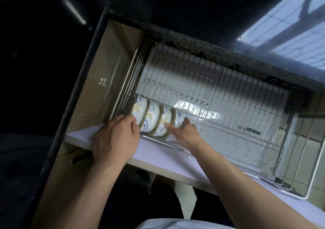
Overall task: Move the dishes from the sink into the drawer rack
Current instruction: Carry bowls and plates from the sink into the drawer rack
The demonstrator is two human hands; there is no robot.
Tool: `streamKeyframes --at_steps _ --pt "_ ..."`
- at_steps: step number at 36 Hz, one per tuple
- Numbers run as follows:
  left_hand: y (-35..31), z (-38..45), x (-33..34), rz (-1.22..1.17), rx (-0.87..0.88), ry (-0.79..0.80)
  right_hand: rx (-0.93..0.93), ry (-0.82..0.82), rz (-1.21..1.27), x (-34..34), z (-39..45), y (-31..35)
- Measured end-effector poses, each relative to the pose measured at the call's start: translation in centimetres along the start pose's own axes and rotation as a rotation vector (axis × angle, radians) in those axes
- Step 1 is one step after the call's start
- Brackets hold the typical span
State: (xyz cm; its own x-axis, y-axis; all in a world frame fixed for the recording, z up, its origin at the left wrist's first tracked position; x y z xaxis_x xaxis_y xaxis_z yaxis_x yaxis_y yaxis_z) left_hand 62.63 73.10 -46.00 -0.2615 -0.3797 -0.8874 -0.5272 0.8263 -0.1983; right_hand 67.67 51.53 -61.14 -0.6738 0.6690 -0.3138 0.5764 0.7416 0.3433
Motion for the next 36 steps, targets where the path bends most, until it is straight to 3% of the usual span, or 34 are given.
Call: streamKeyframes --at_steps 7,14,21,23,26,32,36 --pt "0.4 0.5 0.7 -0.048 -0.025 0.130 0.018 0.122 0.004 -2.5 -2.6 0.6" --pt "0.3 0.0 0.3 -0.152 -0.050 0.321 -0.025 -0.017 0.066 -10.6 -8.5 -2.0" --pt "-11.0 -4.3 4.8 0.259 0.456 0.575 0.009 -0.204 0.132 -17.4 -15.9 -6.6" --pt "-12.5 -4.1 6.9 0.416 0.483 0.611 -0.014 -0.190 0.153 -17.7 -17.8 -7.3" --pt "-12.9 -2.8 8.3 0.584 0.418 0.587 -0.057 -0.133 0.143 -17.8 -19.8 -8.1" --pt "-13.0 -2.6 8.9 0.666 0.334 0.545 -0.116 -0.123 0.106 -20.1 -22.8 -12.5" --pt "-18.5 -4.7 7.7 0.656 0.285 0.421 -0.176 -0.150 0.146 -23.7 -23.6 -17.2"
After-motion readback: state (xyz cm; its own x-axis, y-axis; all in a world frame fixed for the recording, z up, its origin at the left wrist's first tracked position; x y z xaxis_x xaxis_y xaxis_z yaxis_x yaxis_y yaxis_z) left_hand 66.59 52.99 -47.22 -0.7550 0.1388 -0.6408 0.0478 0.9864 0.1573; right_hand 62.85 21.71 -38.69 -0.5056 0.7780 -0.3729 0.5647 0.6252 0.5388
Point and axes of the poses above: each hand's wrist, its own z-axis towards the middle knuckle, its own x-axis out of the palm, y = z × x, the point moved 6 cm from there along z, towards the middle knuckle, and after that the axes turned 1 degree about x, right-handed, at the moved point
